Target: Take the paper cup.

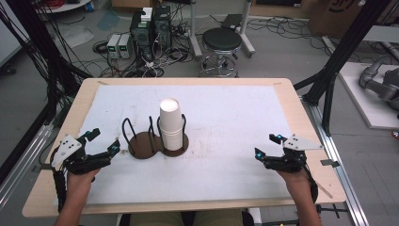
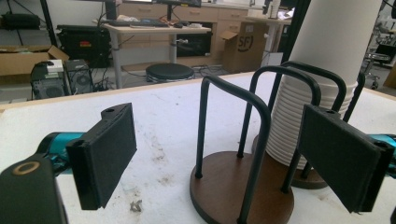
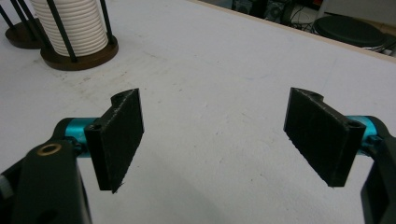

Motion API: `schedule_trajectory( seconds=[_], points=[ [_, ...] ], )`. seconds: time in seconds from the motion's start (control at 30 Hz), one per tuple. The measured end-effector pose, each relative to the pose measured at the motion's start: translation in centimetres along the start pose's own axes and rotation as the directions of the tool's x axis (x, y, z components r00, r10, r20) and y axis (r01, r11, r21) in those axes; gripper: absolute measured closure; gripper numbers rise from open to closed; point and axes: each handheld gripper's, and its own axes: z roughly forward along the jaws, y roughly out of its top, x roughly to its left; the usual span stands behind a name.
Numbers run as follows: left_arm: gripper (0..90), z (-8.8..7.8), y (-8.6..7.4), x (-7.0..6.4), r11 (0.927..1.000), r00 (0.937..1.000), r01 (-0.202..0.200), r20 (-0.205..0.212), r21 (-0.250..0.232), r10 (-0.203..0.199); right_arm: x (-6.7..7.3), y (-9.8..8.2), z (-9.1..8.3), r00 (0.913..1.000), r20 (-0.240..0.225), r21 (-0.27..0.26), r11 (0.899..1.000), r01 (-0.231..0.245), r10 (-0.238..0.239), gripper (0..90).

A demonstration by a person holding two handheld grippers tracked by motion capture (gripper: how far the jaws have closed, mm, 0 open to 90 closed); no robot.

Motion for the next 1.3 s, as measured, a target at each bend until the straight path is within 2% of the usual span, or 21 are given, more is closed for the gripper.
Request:
schedule_trajectory(
  seconds=[0.37, 0.53, 0.63, 0.73, 0.83, 0.9, 1.03, 1.13, 1.17, 1.2, 1.3],
  points=[
    [11.9, 0.5, 0.2, -0.3, 1.0000, 0.9999, -0.010, 0.009, 0.003, 0.010, -0.6, -0.5, -0.5, 0.9999, 0.004, -0.004, 1.000, -0.016, 0.016, 20.4],
    [11.9, 0.6, 0.4, -0.5, 0.9996, 0.9991, -0.024, 0.036, 0.011, 0.024, -0.3, -0.5, -0.5, 1.0000, 0.005, 0.010, 1.000, -0.005, 0.005, 20.4],
    [11.8, 0.6, 0.4, -0.7, 0.9997, 0.9986, -0.016, 0.051, 0.019, 0.015, 0.0, -0.4, -0.4, 1.0000, 0.003, 0.016, 1.000, 0.003, -0.003, 20.4],
    [11.9, 0.5, 0.6, -1.1, 1.0000, 0.9966, 0.005, 0.083, 0.006, -0.005, 0.2, -0.3, -0.5, 1.0000, 0.001, 0.011, 1.000, 0.001, -0.001, 20.4],
    [11.9, 0.5, 0.9, -1.3, 1.0000, 0.9955, 0.006, 0.095, 0.001, -0.006, 0.2, -0.2, -0.2, 1.0000, -0.002, 0.013, 1.000, 0.007, -0.007, 20.4],
    [11.9, 0.8, 1.1, -1.5, 0.9999, 0.9925, 0.010, 0.122, 0.009, -0.011, 0.3, -0.2, -0.1, 0.9999, -0.008, 0.020, 1.000, 0.009, -0.009, 20.4],
    [11.9, 1.1, 1.3, -1.5, 0.9997, 0.9904, 0.016, 0.137, 0.019, -0.019, 0.2, -0.3, 0.1, 0.9998, -0.011, 0.020, 1.000, 0.018, -0.018, 20.4],
    [11.9, 1.9, 2.3, -1.7, 0.9985, 0.9816, 0.051, 0.183, 0.020, -0.054, 0.1, -0.4, 0.1, 0.9998, -0.016, 0.028, 1.000, 0.007, -0.007, 20.4],
    [11.9, 1.9, 2.3, -1.7, 0.9985, 0.9816, 0.051, 0.183, 0.020, -0.054, 0.1, -0.4, 0.1, 0.9998, -0.016, 0.028, 1.000, 0.007, -0.007, 20.4],
    [11.9, 2.5, 3.0, -2.0, 0.9982, 0.9754, 0.057, 0.212, 0.019, -0.059, 0.1, -0.4, 0.2, 0.9998, -0.018, 0.028, 1.000, 0.006, -0.005, 20.4],
    [11.8, 3.6, 4.4, -2.6, 0.9986, 0.9672, 0.043, 0.249, 0.032, -0.049, 0.1, -0.3, 0.2, 0.9997, -0.021, 0.027, 1.000, 0.011, -0.011, 20.4]
  ],
)
